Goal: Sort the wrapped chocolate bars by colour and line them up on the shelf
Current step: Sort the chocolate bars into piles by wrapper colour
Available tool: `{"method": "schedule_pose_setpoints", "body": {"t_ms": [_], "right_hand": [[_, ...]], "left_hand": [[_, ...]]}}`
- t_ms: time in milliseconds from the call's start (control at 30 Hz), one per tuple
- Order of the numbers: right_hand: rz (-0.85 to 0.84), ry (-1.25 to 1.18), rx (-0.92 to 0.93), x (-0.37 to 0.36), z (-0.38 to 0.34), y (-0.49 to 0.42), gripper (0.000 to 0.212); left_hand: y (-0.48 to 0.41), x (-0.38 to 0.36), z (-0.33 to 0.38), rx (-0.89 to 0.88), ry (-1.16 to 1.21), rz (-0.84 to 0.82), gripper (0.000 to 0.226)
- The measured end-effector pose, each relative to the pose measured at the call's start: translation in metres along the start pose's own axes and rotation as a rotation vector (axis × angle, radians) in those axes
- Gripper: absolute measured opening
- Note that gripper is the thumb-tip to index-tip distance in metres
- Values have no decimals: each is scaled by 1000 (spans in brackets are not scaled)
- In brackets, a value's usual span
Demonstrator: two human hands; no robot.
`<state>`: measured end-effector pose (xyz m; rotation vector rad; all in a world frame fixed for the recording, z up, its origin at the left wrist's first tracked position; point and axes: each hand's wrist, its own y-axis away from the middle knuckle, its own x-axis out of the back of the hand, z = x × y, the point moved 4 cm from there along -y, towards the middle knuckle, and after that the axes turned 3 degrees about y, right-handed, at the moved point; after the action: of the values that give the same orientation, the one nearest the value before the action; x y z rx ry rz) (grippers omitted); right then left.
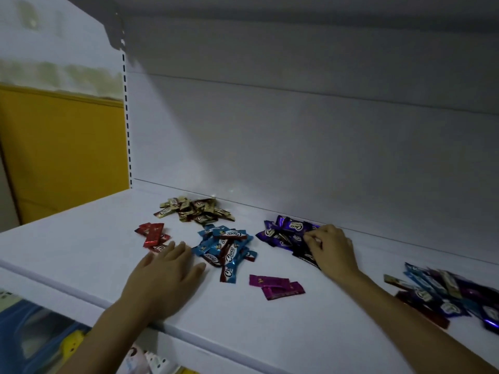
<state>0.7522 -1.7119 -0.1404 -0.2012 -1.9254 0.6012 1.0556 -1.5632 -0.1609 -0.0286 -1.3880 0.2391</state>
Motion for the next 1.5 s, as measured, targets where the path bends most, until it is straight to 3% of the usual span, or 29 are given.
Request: {"method": "schedule_pose_setpoints", "body": {"t_ms": [200, 467, 567, 700, 867, 1000, 1100, 1300, 1500], "right_hand": [[56, 81, 108, 1, -8, 7, 24], [113, 80, 141, 3, -6, 6, 20], [123, 80, 131, 5, -9, 5, 18], [77, 57, 154, 11, -14, 9, 25], [122, -22, 128, 55, 29, 33, 35], [165, 79, -37, 116, 118, 54, 27], [99, 187, -231, 144, 184, 68, 30], [49, 182, -475, 148, 229, 80, 47], [-60, 24, -525, 139, 238, 77, 52]], "left_hand": [[0, 1, -2, 171, -69, -21, 91], [-12, 19, 12, 32, 218, 146, 80], [-36, 29, 48, -92, 208, 168, 69], [-49, 24, 130, -335, 80, 133, 74], [-44, 4, 238, -589, 193, 94, 76], [-31, -46, 321, -626, 135, -186, 95], [-25, -74, 364, -628, 112, -371, 106], [-49, -82, 412, -624, 187, -369, 107], [-70, -91, 444, -793, 288, -303, 107]]}}
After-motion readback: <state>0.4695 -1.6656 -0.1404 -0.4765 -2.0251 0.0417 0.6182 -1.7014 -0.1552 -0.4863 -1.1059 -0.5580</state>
